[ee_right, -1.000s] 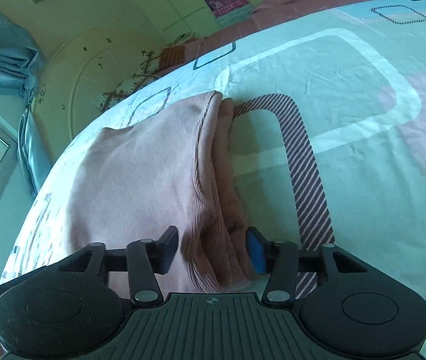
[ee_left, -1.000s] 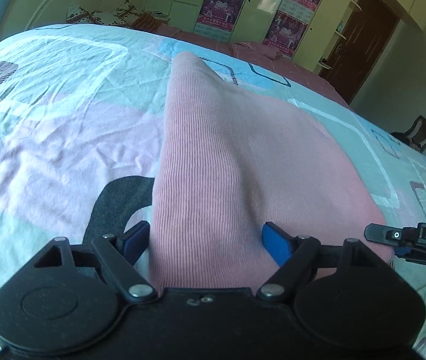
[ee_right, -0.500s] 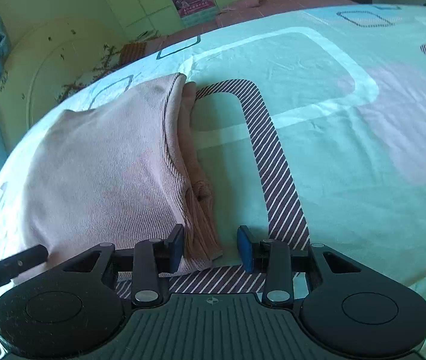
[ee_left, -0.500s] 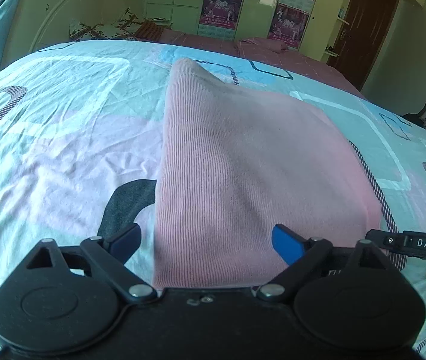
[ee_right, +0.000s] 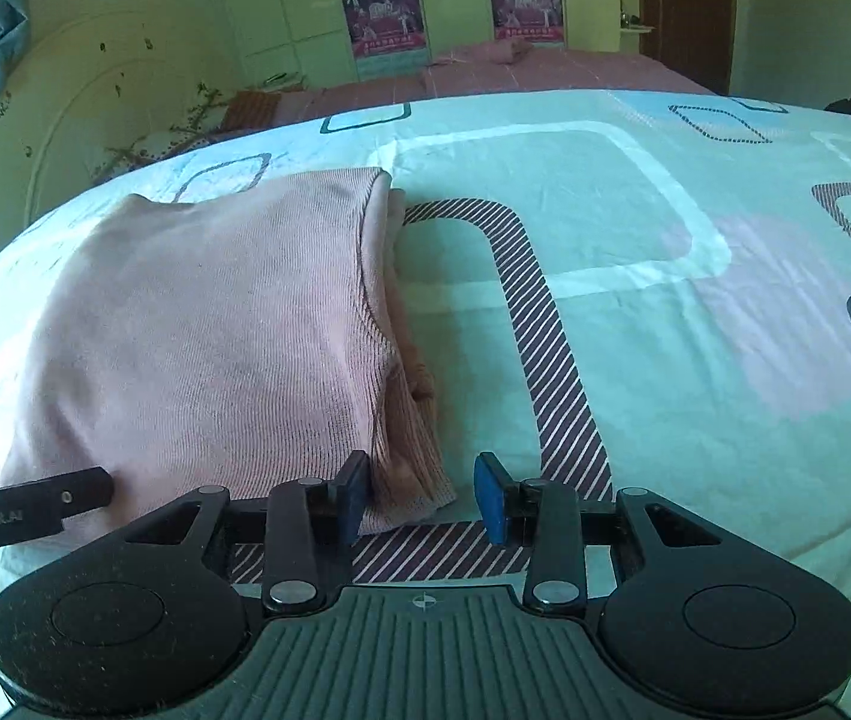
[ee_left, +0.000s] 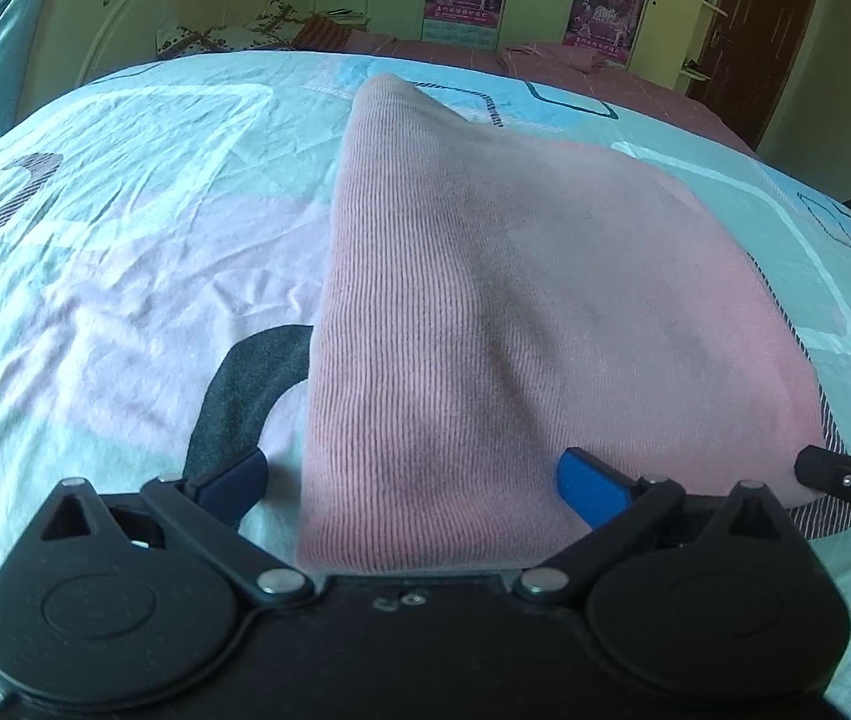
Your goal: Fold small clothes
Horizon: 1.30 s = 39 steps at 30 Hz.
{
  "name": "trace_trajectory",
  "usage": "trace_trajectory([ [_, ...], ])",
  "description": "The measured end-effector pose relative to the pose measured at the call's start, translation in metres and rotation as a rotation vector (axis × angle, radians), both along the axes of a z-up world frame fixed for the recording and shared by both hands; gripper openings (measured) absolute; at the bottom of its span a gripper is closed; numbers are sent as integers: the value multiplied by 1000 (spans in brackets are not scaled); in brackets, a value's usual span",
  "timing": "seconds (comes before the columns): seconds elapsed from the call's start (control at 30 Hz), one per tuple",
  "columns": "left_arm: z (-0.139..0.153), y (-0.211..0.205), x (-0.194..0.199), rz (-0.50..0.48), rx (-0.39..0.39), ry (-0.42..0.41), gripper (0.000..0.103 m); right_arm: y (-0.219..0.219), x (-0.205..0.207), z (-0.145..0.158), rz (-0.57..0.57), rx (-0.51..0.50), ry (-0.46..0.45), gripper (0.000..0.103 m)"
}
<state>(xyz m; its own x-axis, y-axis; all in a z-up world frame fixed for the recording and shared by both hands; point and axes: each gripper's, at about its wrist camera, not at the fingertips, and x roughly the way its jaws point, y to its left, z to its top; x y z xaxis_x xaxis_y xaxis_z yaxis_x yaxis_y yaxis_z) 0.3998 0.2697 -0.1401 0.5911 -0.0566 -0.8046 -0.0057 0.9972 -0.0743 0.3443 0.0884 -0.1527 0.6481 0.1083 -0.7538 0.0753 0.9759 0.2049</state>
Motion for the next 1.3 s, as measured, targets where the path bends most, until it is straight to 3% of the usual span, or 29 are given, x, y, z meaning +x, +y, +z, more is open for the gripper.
trace_trajectory([
  [0.13,6,4,-4,44,-51,27,101,4,-20,19,36,-2,-50,37],
  [0.2,13,3,-11,52,-48,15,91,7,-30,29,66,-8,-77,37],
  [0.27,26,3,-26,52,-44,-12,81,9,-45,39,92,-5,-101,37],
  [0.37,51,9,-63,71,-89,-112,82,7,-71,55,127,2,-139,37],
  [0.4,61,10,-78,106,-64,-152,83,5,-79,61,141,9,-149,37],
  [0.47,83,3,-110,145,36,-227,94,2,-100,72,176,22,-166,38],
  [0.57,109,-10,-154,124,136,-250,101,-1,-135,88,233,38,-186,38],
  [0.6,116,-14,-167,111,145,-241,101,-2,-147,93,248,41,-192,44],
  [0.63,123,-18,-181,104,154,-231,101,-3,-160,98,260,43,-202,59],
  [0.7,134,-26,-207,95,159,-208,101,-6,-188,108,262,43,-240,72],
  [0.8,148,-34,-246,77,109,-187,101,-11,-226,128,258,36,-288,72],
  [0.9,159,-39,-274,74,71,-195,101,-14,-255,144,238,22,-320,81],
  [1.03,173,-48,-304,60,74,-221,101,-15,-287,162,215,-21,-378,90],
  [1.3,198,-56,-339,69,85,-276,102,-19,-322,174,191,-25,-419,92],
])
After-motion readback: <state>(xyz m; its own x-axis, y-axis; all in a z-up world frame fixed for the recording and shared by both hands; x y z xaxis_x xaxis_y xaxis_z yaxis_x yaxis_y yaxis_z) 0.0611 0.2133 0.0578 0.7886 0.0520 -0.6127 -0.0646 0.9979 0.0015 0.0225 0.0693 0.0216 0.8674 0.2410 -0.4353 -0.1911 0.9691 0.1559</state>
